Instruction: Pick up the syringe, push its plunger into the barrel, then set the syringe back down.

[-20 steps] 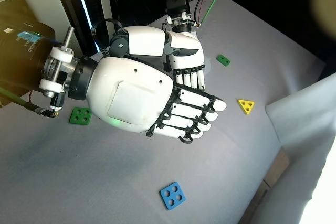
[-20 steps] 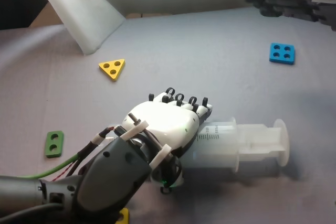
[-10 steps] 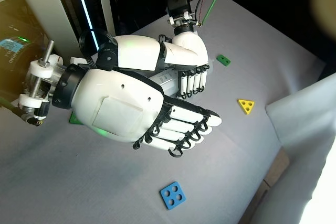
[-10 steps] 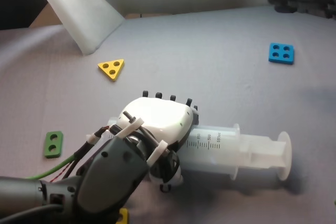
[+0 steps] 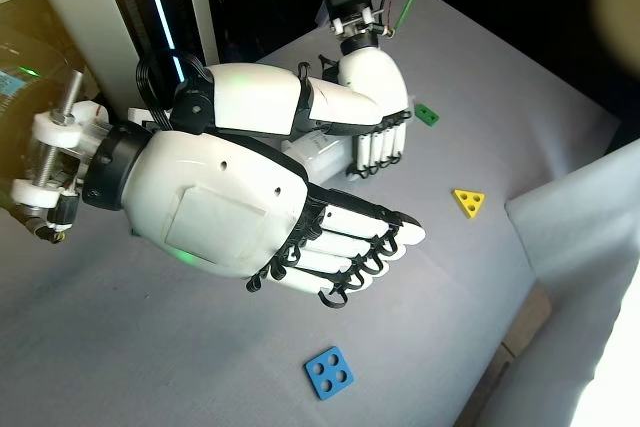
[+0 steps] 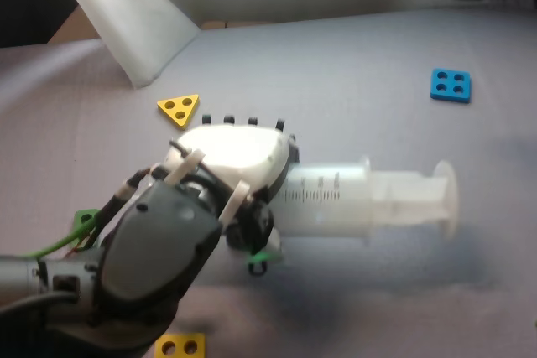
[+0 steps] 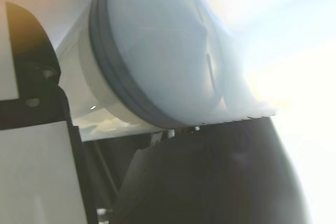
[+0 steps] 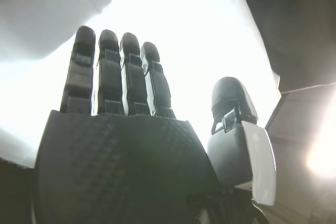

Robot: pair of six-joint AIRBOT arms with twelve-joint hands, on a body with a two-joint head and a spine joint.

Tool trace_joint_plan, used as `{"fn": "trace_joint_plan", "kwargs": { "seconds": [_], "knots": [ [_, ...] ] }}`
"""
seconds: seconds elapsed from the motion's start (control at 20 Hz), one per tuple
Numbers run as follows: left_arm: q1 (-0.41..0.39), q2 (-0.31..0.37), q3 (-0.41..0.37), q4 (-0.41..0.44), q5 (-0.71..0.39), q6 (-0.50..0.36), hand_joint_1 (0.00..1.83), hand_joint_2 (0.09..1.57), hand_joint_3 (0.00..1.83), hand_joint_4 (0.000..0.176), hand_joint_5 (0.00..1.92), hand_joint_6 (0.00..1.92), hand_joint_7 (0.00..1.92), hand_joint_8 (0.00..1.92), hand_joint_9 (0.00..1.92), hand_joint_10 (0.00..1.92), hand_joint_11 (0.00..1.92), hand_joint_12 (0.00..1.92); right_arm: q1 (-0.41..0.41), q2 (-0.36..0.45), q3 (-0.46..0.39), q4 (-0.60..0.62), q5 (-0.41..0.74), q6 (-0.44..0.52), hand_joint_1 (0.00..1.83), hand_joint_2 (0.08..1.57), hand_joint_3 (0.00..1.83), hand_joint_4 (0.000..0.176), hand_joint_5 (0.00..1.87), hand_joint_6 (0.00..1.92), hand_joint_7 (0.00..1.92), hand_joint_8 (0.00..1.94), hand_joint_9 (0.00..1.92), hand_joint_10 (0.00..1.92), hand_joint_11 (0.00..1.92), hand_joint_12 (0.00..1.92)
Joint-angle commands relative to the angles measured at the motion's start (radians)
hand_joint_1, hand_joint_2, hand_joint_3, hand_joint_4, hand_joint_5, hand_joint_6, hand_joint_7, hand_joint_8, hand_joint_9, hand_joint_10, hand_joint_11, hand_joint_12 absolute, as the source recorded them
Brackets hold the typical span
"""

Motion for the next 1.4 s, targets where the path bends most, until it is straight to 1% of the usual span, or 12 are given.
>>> {"fn": "trace_joint_plan", "kwargs": {
  "seconds": [0.0, 0.2, 0.35, 0.45, 0.6, 0.75, 0.9, 1.0, 1.1, 1.15, 1.25, 1.35],
  "knots": [
    [-0.024, 0.013, -0.001, 0.062, -0.049, 0.005, 1.34, 1.24, 0.00, 0.000, 0.76, 1.12, 0.72, 1.55, 0.67, 1.52, 0.52, 1.29, 0.025, 0.012, -0.007, 0.022, 0.102, 0.008, 0.00, 1.25, 0.00, 0.000, 0.19, 0.00, 0.19, 0.00, 0.15, 0.00, 0.00, 0.34],
    [-0.082, 0.071, -0.003, 0.019, -0.036, 0.026, 1.34, 1.24, 0.00, 0.000, 0.72, 1.17, 0.71, 1.53, 0.69, 1.55, 0.53, 1.36, 0.098, 0.056, -0.048, 0.055, 0.019, 0.008, 0.00, 1.24, 0.00, 0.000, 0.18, 0.00, 0.18, 0.00, 0.14, 0.00, 0.00, 0.36],
    [-0.117, 0.109, -0.002, -0.002, 0.008, 0.052, 1.34, 1.25, 0.00, 0.000, 0.75, 1.08, 0.68, 1.58, 0.66, 1.58, 0.53, 1.34, 0.131, 0.082, -0.083, 0.111, -0.059, 0.009, 0.00, 1.24, 0.00, 0.000, 0.20, 0.00, 0.19, 0.00, 0.15, 0.00, 0.00, 0.41],
    [-0.139, 0.129, -0.003, -0.016, 0.030, 0.068, 1.34, 1.24, 0.00, 0.000, 0.84, 0.97, 0.64, 1.58, 0.65, 1.60, 0.53, 1.32, 0.140, 0.093, -0.097, 0.118, -0.074, 0.009, 0.00, 1.24, 0.00, 0.000, 0.19, 0.00, 0.19, 0.00, 0.16, 0.00, 0.00, 0.43],
    [-0.171, 0.145, -0.005, -0.036, 0.058, 0.089, 1.33, 1.26, 0.00, 0.000, 0.82, 0.99, 0.58, 1.62, 0.61, 1.67, 0.48, 1.41, 0.142, 0.107, -0.113, 0.243, -0.162, 0.009, 0.00, 1.24, 0.00, 0.000, 0.18, 0.00, 0.18, 0.00, 0.14, 0.00, 0.00, 0.37],
    [-0.191, 0.146, -0.005, -0.045, 0.090, 0.096, 1.33, 1.25, 0.00, 0.000, 0.84, 0.94, 0.60, 1.59, 0.61, 1.67, 0.47, 1.43, 0.139, 0.108, -0.122, 0.259, -0.170, 0.010, 0.00, 1.24, 0.00, 0.000, 0.18, 0.00, 0.18, 0.00, 0.14, 0.00, 0.00, 0.39],
    [-0.211, 0.146, -0.007, -0.063, 0.096, 0.112, 1.33, 1.24, 0.00, 0.000, 0.84, 0.97, 0.64, 1.57, 0.63, 1.64, 0.47, 1.42, 0.139, 0.109, -0.140, 0.303, -0.216, 0.016, 0.00, 1.24, 0.00, 0.000, 0.19, 0.00, 0.18, 0.00, 0.14, 0.00, 0.00, 0.35],
    [-0.223, 0.146, -0.006, -0.080, 0.097, 0.131, 1.33, 1.24, 0.00, 0.000, 0.82, 0.99, 0.64, 1.57, 0.63, 1.63, 0.47, 1.42, 0.135, 0.112, -0.151, 0.303, -0.260, 0.070, 0.00, 1.24, 0.00, 0.000, 0.19, 0.00, 0.19, 0.00, 0.14, 0.00, 0.00, 0.35],
    [-0.227, 0.146, -0.005, -0.089, 0.101, 0.138, 1.34, 1.24, 0.00, 0.000, 0.78, 1.05, 0.69, 1.54, 0.65, 1.60, 0.49, 1.42, 0.134, 0.116, -0.162, 0.303, -0.274, 0.081, 0.00, 1.22, 0.00, 0.000, 0.17, 0.00, 0.17, 0.00, 0.12, 0.00, 0.00, 0.33],
    [-0.229, 0.145, -0.004, -0.090, 0.104, 0.138, 1.35, 1.22, 0.00, 0.000, 0.72, 1.17, 0.79, 1.40, 0.74, 1.49, 0.54, 1.36, 0.134, 0.120, -0.168, 0.303, -0.274, 0.080, 0.00, 1.22, 0.00, 0.000, 0.16, 0.00, 0.16, 0.00, 0.12, 0.00, 0.00, 0.36],
    [-0.231, 0.145, -0.004, -0.094, 0.105, 0.140, 1.35, 1.21, 0.00, 0.000, 0.68, 1.27, 0.83, 1.32, 0.78, 1.42, 0.60, 1.28, 0.136, 0.137, -0.186, 0.303, -0.274, 0.080, 0.00, 1.21, 0.00, 0.000, 0.18, 0.00, 0.17, 0.00, 0.13, 0.00, 0.00, 0.41],
    [-0.236, 0.145, -0.004, -0.102, 0.105, 0.144, 1.36, 1.19, 0.00, 0.000, 0.72, 1.21, 0.85, 1.28, 0.80, 1.41, 0.61, 1.27, 0.150, 0.165, -0.199, 0.303, -0.274, 0.078, 0.00, 1.21, 0.00, 0.000, 0.18, 0.00, 0.16, 0.00, 0.12, 0.00, 0.00, 0.34]
  ]
}}
